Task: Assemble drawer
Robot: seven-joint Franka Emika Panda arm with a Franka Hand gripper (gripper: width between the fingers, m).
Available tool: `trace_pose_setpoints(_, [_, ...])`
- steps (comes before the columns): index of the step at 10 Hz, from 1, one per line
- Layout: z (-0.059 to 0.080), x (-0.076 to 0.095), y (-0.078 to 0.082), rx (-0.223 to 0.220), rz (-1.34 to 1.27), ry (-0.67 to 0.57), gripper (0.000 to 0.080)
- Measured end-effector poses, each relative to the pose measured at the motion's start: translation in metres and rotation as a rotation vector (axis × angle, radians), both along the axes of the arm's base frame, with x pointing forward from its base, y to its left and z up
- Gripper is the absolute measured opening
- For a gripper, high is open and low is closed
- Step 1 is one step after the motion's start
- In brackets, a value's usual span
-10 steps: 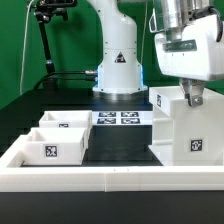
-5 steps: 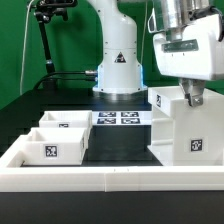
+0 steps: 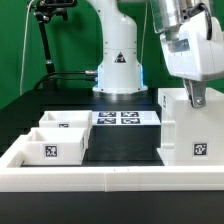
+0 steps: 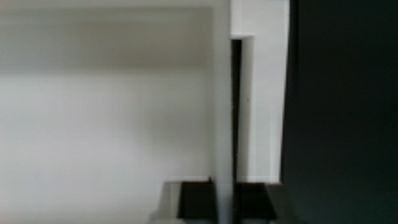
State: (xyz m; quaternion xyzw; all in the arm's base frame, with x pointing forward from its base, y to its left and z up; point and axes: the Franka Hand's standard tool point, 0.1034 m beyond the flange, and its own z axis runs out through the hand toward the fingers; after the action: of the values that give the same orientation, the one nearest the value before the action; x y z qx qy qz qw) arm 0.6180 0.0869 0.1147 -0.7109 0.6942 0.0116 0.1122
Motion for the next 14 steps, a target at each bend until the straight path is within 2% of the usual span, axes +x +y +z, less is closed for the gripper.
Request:
trace_pose_setpoints(5, [-0.001,0.000,0.000,-0.003,0.018,-0.004,0.0038])
trace_pose_setpoints(9, [-0.002,0.018,0.001,-0.001,0.014,-0.019,0.0038])
trace_pose_setpoints(14, [-0.001,0.023,0.002,-0.001,0.013,-0.031,0.0038])
